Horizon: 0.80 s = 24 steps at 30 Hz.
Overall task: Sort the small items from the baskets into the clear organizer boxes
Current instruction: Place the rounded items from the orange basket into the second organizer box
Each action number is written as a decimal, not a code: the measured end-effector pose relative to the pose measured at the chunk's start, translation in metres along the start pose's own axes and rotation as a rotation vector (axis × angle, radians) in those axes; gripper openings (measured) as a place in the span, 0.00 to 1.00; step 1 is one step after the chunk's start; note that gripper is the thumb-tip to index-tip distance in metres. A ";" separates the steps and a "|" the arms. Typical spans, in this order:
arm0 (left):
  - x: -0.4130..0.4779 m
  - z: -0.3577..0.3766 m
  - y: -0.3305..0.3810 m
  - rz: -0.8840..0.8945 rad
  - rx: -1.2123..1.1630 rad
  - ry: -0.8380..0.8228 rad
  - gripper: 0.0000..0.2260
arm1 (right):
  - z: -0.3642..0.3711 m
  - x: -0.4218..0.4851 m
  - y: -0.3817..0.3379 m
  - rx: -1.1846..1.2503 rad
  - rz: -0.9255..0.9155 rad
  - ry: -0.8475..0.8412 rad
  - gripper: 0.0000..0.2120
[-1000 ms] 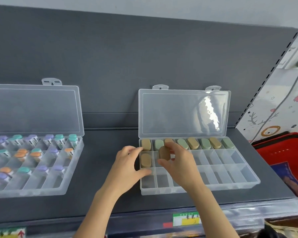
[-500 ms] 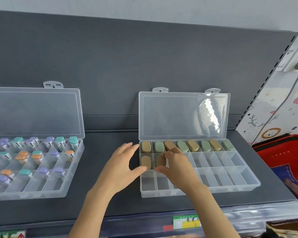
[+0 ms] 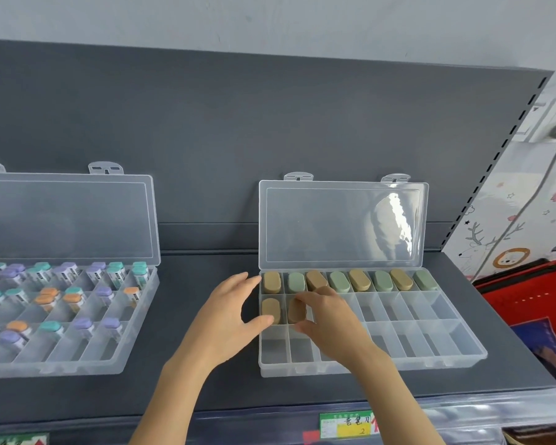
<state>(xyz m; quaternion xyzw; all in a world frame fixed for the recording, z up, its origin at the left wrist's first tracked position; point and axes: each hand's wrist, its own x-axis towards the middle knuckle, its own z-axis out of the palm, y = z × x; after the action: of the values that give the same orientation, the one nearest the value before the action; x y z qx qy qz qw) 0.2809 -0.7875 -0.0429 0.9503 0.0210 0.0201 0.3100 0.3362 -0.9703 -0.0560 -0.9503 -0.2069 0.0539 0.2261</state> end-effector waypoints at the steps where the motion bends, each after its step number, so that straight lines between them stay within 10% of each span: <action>1: 0.000 0.000 0.000 0.000 0.000 0.006 0.31 | -0.002 -0.001 0.000 0.007 -0.003 -0.001 0.11; 24: -0.058 0.000 -0.007 -0.161 0.174 0.321 0.28 | 0.007 0.000 -0.034 0.060 -0.311 0.051 0.25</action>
<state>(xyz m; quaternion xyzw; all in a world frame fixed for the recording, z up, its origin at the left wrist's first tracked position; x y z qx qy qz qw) 0.2229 -0.7853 -0.0484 0.9534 0.1479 0.1448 0.2197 0.3223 -0.9394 -0.0464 -0.9008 -0.3439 0.0001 0.2653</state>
